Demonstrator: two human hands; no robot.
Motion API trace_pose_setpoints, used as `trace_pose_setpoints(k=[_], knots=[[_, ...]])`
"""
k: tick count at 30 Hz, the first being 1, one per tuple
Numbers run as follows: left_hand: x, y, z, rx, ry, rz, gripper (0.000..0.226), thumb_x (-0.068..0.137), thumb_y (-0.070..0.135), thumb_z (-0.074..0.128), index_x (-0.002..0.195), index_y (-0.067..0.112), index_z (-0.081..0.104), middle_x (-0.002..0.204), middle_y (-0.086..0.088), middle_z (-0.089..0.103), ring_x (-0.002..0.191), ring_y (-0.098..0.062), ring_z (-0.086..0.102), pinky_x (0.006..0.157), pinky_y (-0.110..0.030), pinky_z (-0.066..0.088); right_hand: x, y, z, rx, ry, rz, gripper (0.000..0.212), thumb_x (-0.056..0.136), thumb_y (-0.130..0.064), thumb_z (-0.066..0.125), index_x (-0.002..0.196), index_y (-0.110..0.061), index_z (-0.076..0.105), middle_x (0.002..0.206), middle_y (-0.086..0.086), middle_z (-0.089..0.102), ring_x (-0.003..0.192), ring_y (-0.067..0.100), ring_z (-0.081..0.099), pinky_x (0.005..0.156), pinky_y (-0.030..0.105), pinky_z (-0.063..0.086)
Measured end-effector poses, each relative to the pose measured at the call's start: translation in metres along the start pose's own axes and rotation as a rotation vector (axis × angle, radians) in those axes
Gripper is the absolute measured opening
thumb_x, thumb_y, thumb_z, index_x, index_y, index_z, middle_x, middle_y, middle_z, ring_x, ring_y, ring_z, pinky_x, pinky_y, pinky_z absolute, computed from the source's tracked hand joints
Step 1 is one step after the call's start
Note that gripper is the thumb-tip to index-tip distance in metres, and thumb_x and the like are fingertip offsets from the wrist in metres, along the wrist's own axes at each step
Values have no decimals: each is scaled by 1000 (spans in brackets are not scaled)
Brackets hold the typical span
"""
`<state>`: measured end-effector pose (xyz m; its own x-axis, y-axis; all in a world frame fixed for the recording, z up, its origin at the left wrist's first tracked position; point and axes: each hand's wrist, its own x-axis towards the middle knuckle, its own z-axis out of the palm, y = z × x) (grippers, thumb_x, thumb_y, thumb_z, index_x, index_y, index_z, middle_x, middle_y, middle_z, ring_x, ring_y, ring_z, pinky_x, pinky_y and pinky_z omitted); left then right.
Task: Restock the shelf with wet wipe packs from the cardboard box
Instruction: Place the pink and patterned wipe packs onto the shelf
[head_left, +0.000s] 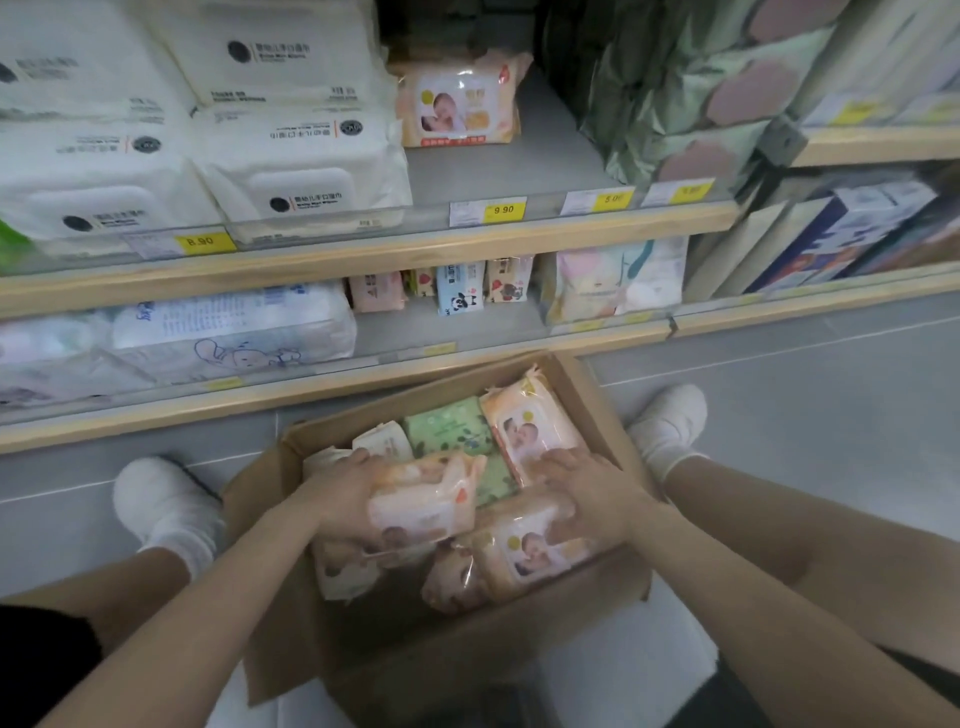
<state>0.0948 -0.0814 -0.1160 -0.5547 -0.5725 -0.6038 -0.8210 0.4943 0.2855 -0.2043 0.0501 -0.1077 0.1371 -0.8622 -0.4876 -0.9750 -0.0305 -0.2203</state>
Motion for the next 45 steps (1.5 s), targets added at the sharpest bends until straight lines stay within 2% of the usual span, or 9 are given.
trace_pose_setpoints(k=[5,10,16,21,27,33,37,41,45], knots=[[1,-18,13,-88,24,-5,113,35,80,61,132,26,36,128,2,43,111,-17,46,93,-34,44,9,4,12,-39,-123,54,91,68,-58,68,145,-27,30,147,1,37,136,23,27,116,42,19],[3,-15,12,-74,10,-4,116,34,79,59,133,24,36,127,2,43,112,-16,46,93,-31,43,18,2,10,-82,-236,87,96,53,-61,70,137,-26,38,133,6,37,127,29,29,105,54,34],[-1,-12,6,-117,41,10,108,33,78,62,125,25,43,114,5,48,101,-14,48,91,-31,44,12,-8,3,-154,-238,51,97,60,-52,73,142,-24,28,142,5,40,134,29,31,113,50,20],[-7,-11,-29,-24,110,13,99,32,79,60,115,26,48,101,6,45,93,-14,48,86,-32,45,1,-10,-9,-153,-133,68,82,57,-49,74,129,-35,37,115,1,59,112,25,49,101,42,28],[-20,-8,-116,50,279,30,92,37,75,69,112,25,51,100,5,48,89,-15,50,79,-32,46,-1,8,-91,31,59,124,77,57,-54,77,121,-28,41,113,-1,60,110,23,52,90,38,30],[-33,-10,-197,75,496,36,90,33,69,68,109,22,55,95,6,48,89,-19,52,77,-33,47,19,10,-199,-58,361,114,71,57,-50,80,110,-20,43,85,-4,46,90,22,46,82,37,30],[-31,-24,-226,18,585,16,84,43,52,86,114,20,56,99,1,49,91,-18,50,79,-33,45,43,18,-255,-83,545,125,71,56,-52,81,105,-20,43,85,-1,49,92,23,46,83,37,29],[-24,-38,-245,14,588,-23,86,41,54,86,115,20,56,96,4,47,88,-17,50,79,-35,47,76,24,-302,-51,685,137,68,56,-52,82,97,-20,38,86,3,49,88,21,40,83,38,27],[-20,-41,-254,-19,577,6,90,35,62,78,114,24,56,94,6,47,87,-15,50,78,-33,45,120,31,-334,-109,781,130,74,58,-49,82,115,-20,44,98,7,57,102,28,50,90,41,29]])
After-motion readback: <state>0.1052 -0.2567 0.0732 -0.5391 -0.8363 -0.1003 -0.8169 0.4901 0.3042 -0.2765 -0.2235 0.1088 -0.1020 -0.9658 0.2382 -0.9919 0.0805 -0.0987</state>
